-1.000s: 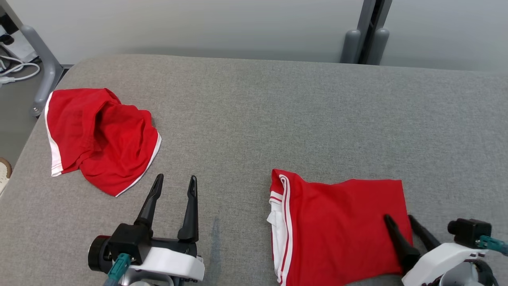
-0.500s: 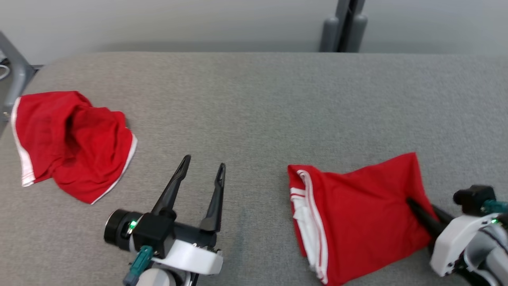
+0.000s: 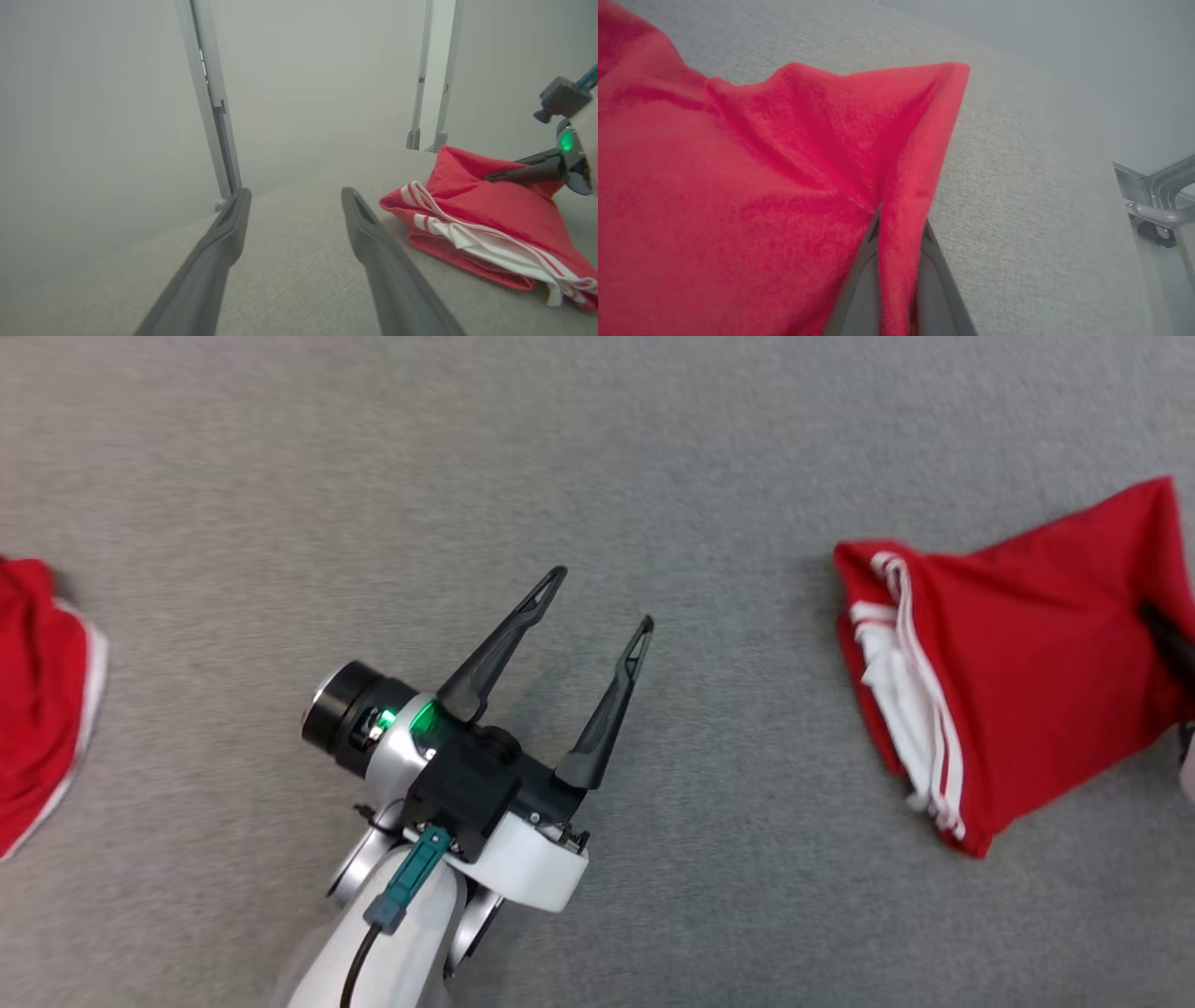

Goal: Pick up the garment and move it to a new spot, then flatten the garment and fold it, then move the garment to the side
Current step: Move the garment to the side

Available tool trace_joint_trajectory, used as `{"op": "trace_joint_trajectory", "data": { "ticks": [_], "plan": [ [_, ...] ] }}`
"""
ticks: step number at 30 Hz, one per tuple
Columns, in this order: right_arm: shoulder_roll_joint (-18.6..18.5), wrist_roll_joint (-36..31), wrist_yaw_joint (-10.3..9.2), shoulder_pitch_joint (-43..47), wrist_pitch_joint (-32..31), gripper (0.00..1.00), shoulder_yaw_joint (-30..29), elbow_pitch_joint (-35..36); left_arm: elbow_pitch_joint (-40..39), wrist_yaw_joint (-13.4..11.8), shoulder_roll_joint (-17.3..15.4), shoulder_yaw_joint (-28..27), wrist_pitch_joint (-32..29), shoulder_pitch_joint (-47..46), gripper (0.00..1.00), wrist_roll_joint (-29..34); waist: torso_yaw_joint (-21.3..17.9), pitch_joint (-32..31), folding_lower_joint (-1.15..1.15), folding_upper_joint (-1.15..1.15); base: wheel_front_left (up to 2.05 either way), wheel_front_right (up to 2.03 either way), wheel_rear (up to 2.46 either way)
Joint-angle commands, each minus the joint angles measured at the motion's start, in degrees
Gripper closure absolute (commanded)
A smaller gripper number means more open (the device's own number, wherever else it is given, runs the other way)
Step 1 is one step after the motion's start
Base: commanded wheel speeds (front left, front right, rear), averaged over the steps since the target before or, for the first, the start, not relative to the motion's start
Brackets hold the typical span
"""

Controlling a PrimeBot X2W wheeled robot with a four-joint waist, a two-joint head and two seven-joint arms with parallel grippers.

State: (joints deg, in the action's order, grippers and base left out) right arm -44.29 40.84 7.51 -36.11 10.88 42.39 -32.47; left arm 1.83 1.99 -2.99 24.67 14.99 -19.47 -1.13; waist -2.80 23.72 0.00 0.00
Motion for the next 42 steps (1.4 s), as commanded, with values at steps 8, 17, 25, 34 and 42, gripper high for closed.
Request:
{"op": "trace_joint_trajectory", "data": {
  "ticks": [8, 17, 25, 34, 42],
  "plan": [
    [-2.20, 0.83, -0.03, -11.62, 3.56, 1.00, 1.61, -7.97, 2.03, 1.61, -1.68, 1.24, 0.23, -7.72, 0.00, 2.26, -11.15, 11.33, 0.00, 0.00, 0.00, 0.00, 0.00],
    [-4.81, 1.43, -0.03, -20.66, 3.92, 1.00, 3.67, -16.54, 2.05, 1.44, -3.05, 0.24, 0.11, -11.27, 0.00, 1.76, -11.23, 16.10, 0.00, 0.00, 0.00, 0.00, 0.00],
    [-5.22, -0.37, -0.03, -25.88, 4.34, 1.00, 5.17, -23.02, 2.27, 0.18, -4.53, -0.36, -0.05, -10.83, 0.00, 1.48, -9.71, 18.55, 0.00, 0.00, 0.00, 0.00, 0.00],
    [-5.41, -6.99, -0.03, -32.32, 4.36, 0.00, 8.36, -32.37, 3.63, 0.14, -4.37, 1.23, -0.14, -9.81, 0.00, 0.38, -8.18, 16.88, 0.00, 0.00, 0.00, 0.00, 0.00],
    [-3.90, -10.34, -0.04, -31.31, 4.38, 0.00, 0.83, -26.47, 3.42, -0.39, -1.30, 1.41, 0.14, -7.93, 0.00, -2.66, -4.27, 5.86, 0.00, 0.00, 0.00, 0.00, 0.00]
  ]
}}
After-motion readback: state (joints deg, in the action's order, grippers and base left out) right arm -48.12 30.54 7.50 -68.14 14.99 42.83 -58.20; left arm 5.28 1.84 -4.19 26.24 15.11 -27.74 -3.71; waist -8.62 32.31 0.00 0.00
